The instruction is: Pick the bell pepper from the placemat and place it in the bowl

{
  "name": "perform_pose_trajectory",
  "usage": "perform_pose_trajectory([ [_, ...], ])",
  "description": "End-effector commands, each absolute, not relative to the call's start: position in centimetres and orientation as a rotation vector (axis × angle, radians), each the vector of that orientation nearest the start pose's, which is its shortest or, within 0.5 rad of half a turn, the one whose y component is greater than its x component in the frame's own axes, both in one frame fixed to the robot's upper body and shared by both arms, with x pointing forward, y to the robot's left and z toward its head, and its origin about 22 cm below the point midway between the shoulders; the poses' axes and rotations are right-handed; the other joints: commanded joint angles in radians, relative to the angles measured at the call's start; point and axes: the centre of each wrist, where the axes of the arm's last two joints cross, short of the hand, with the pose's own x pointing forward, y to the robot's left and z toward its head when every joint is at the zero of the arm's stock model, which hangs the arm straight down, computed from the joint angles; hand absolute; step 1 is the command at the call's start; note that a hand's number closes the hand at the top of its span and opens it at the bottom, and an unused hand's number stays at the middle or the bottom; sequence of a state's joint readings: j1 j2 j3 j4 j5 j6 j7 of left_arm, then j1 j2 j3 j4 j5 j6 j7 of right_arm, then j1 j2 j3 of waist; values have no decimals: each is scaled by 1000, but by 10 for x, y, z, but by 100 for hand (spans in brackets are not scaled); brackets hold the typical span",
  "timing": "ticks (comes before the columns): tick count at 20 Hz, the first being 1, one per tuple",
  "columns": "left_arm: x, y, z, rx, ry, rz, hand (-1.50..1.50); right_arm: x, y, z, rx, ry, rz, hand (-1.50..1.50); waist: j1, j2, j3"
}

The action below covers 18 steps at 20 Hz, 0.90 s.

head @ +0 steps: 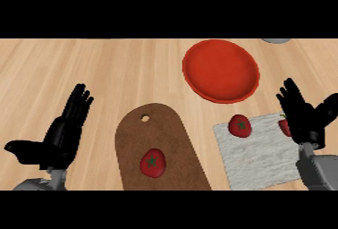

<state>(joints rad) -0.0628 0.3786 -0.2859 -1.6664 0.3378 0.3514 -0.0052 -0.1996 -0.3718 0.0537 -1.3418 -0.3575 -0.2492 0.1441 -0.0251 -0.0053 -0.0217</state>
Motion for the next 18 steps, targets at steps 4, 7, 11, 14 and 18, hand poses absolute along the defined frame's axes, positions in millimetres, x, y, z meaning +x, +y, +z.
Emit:
perform_pose_trajectory([
  [4,267,259,58,3,-1714,60,0,292,-364,57,127,-1567,-157,-150,13,8,23],
  [7,261,259,67,-11,-1720,48,0,275,-421,87,-482,-1402,267,-150,20,30,-2],
  [11,273,281,59,-94,-1720,67,0,282,-445,13,-275,-1450,-207,-150,48,18,24],
  [14,278,285,64,-105,-1716,58,0,287,-457,10,-380,-1545,-110,-150,52,17,25],
  [18,274,283,64,-108,-1703,61,0,289,-497,63,-486,-1500,99,-150,48,13,23],
])
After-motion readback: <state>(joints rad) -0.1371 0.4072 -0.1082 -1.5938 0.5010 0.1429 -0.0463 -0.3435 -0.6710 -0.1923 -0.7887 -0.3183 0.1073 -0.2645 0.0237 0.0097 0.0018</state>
